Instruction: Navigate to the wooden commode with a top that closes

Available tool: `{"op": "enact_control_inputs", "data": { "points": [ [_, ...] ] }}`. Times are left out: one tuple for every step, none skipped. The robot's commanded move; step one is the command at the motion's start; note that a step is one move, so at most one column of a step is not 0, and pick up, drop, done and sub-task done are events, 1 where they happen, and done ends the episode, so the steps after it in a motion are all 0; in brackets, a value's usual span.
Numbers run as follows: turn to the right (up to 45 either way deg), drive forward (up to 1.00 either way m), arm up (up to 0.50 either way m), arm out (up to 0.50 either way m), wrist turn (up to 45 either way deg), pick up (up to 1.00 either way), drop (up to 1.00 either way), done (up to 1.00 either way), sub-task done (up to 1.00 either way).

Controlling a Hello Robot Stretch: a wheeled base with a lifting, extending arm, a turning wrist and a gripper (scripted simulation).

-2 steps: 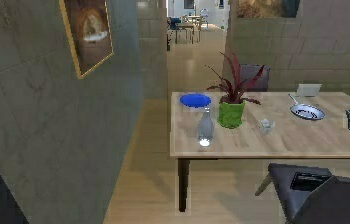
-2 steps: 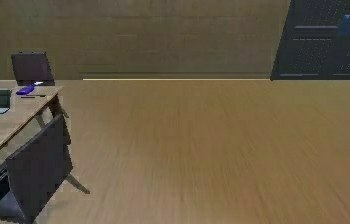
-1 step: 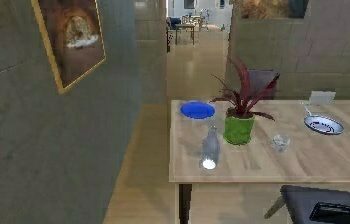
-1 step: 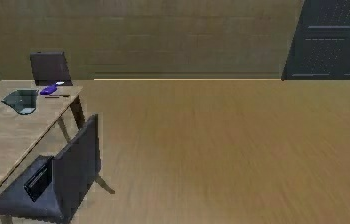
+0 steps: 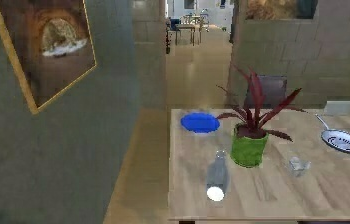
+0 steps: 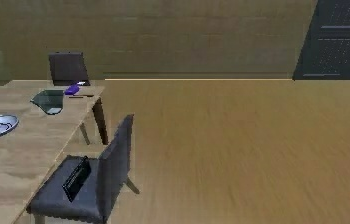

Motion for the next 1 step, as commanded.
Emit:
{"op": "enact_control_inputs", "data": {
  "points": [
    [-18.0,0.0,0.0,0.0,0.0,0.0,0.0,0.0,0.0]
  ]
}}
